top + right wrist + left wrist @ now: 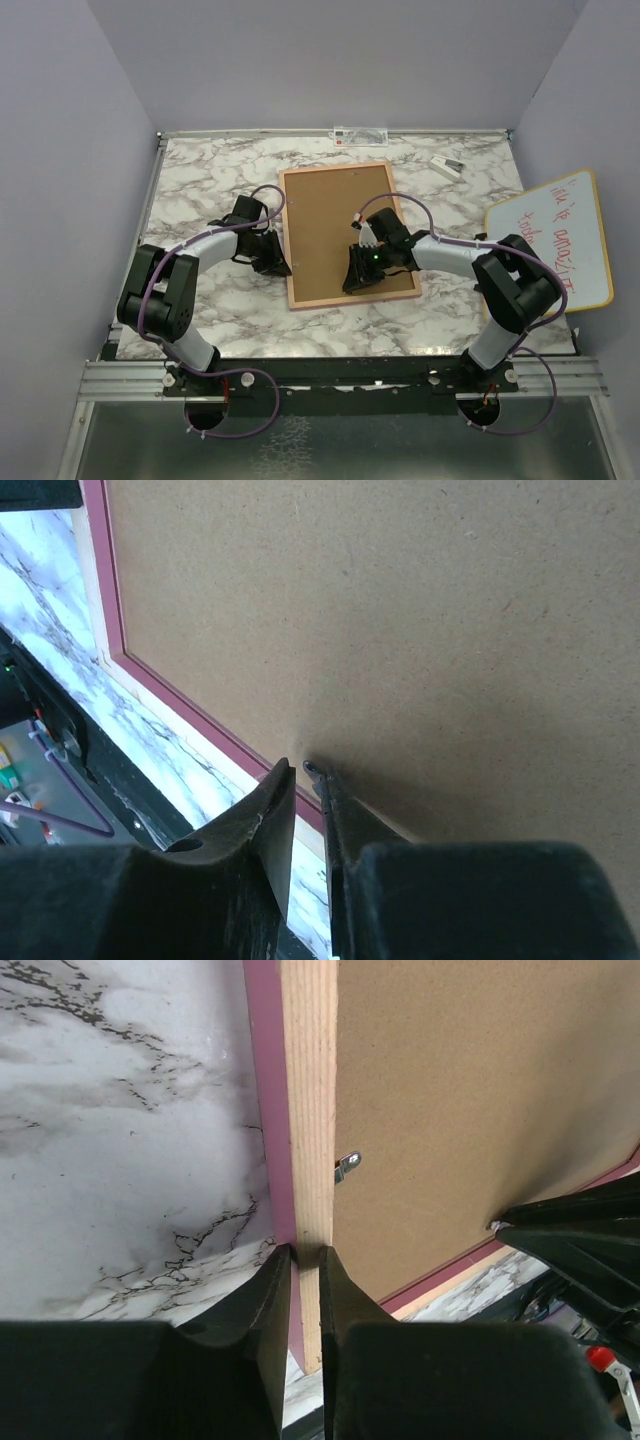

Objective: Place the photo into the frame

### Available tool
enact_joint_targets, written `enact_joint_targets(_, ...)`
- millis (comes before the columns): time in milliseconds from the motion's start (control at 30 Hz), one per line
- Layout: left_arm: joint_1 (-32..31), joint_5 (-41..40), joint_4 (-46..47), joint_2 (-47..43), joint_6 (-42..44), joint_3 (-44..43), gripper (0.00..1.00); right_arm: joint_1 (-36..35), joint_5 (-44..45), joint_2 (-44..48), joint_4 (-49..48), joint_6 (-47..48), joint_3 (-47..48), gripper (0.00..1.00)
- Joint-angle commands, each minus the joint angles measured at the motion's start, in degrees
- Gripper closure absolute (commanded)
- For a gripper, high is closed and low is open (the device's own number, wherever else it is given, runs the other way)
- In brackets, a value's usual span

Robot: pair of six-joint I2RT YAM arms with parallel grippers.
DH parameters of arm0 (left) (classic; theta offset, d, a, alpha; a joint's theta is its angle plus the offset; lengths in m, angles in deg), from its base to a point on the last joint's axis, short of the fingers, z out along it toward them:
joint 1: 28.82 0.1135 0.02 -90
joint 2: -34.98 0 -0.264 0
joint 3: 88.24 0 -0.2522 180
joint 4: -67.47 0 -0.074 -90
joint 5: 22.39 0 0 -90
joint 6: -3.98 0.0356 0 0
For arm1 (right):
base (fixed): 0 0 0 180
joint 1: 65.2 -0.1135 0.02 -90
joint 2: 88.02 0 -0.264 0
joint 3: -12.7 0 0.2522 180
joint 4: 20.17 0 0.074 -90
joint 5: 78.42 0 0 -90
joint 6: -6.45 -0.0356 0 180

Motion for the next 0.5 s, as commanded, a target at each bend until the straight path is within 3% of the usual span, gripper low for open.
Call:
enact_joint_targets(0,-0.54,-3.28,0.04,1.85,-0.57,2.23,0.87,-0.64,-1.51,-0.14,3.44,2.60,-1.09,0.79)
enact_joint_targets(467,-0.54,-2.20,3.67,2.28,-3.52,3.23,0.89,-0.98,-7.22,-0.74,5.13,4.11,-0.69,0.79)
